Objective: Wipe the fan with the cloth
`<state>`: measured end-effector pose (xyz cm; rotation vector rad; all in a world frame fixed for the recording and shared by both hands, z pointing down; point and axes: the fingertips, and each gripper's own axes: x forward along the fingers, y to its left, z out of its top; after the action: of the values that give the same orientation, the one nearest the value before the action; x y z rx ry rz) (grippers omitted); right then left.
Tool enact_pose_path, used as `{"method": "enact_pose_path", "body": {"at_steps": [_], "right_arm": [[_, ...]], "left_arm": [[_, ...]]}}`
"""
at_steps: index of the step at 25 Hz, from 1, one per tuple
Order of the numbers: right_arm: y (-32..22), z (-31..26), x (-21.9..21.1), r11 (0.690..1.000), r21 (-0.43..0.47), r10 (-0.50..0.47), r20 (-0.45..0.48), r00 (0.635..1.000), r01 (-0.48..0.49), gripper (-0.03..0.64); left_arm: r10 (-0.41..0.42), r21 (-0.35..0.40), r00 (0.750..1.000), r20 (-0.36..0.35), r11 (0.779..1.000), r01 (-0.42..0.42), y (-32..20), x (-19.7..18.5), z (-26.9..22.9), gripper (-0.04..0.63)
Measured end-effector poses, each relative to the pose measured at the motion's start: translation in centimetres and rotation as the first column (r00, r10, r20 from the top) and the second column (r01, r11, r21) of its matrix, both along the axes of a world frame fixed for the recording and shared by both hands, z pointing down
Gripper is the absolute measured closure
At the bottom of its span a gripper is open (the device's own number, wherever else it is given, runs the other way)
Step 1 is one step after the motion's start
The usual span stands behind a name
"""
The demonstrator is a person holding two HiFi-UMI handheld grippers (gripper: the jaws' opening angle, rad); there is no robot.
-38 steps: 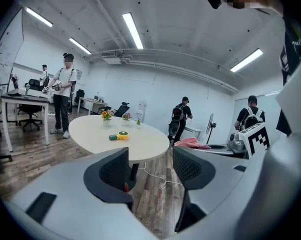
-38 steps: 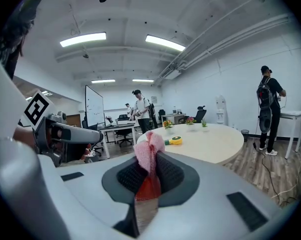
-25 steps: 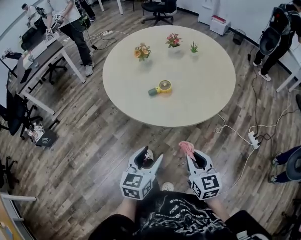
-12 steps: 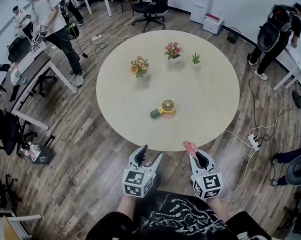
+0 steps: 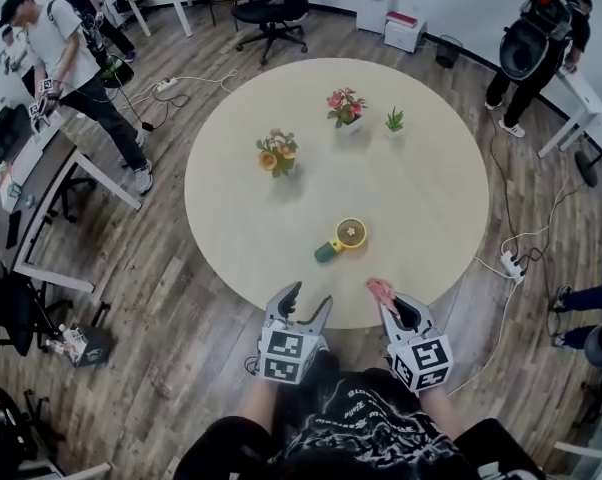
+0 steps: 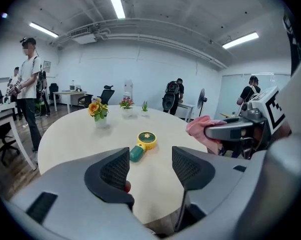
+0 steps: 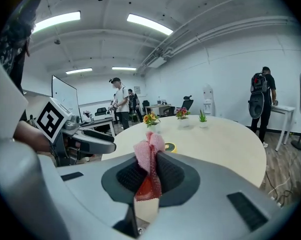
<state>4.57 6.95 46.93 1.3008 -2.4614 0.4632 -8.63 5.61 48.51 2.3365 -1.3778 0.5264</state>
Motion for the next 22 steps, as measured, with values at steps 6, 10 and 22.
{"method": "enact_pose_path", "body": {"at_steps": [6, 10, 22], "right_arm": [[-2.1, 0.7, -2.5, 0.999, -0.038, 0.004, 0.024, 1.000, -0.003, 0.560], [-3.9, 0.9, -2.1, 0.998, -0.048, 0.031, 0.019, 0.999, -0.030, 0.555], [-9.9, 0.8, -1.9, 0.993, -0.099, -0.054, 0.031, 0.998, 0.057, 0.549]], "left_arm": [[0.057, -0.033, 0.998, 0.010, 0.998, -0.056, -3.1, -1.3, 2.2, 0.307], [0.102, -0.064, 0.993, 0.060, 0.993, -0.098, -5.3, -1.2, 4.4, 0.307], [0.219, -0.184, 0.962, 0.166, 0.965, -0.188, -9.3, 0.4, 9.7, 0.307]]}}
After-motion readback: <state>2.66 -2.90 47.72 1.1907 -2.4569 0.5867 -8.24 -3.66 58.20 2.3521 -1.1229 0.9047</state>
